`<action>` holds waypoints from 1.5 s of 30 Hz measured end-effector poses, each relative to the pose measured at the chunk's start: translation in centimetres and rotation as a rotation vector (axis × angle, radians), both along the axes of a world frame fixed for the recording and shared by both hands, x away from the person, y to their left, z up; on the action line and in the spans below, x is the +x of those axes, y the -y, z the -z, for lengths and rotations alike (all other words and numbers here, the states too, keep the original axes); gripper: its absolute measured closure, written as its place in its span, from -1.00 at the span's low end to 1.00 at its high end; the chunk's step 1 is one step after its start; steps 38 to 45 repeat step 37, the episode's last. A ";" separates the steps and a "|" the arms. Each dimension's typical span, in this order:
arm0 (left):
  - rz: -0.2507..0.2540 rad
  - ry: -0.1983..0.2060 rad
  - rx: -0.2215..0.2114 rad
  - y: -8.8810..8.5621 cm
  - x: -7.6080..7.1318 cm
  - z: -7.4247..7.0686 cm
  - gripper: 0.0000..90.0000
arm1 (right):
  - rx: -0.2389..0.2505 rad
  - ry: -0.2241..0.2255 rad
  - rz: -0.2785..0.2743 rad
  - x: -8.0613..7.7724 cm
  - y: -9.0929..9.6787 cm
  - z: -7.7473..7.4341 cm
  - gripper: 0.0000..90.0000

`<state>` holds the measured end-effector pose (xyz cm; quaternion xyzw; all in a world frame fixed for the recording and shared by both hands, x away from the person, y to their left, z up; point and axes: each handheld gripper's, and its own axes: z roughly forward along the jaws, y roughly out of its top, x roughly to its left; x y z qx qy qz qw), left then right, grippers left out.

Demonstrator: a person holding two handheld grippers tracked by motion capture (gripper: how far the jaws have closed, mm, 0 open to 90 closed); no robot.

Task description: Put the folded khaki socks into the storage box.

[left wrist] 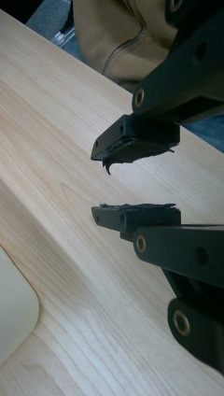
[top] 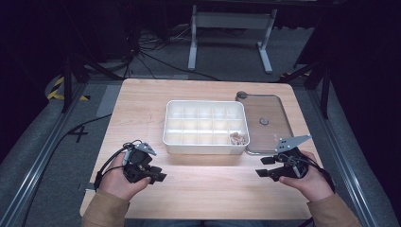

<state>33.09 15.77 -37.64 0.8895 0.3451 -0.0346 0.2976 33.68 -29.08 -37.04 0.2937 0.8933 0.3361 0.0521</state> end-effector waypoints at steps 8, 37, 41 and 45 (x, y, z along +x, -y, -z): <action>0.017 -0.007 0.006 0.1 0.0 0.2 0.44 | 0.035 0.016 -0.003 -1.1 -0.7 2.7 0.06; 0.038 -0.024 0.021 0.7 0.8 1.5 0.27 | -0.052 0.106 -0.014 -2.6 -2.0 7.6 0.06; 0.038 -0.024 0.021 0.7 0.8 1.5 0.27 | -0.052 0.106 -0.014 -2.6 -2.0 7.6 0.06; 0.038 -0.024 0.021 0.7 0.8 1.5 0.27 | -0.052 0.106 -0.014 -2.6 -2.0 7.6 0.06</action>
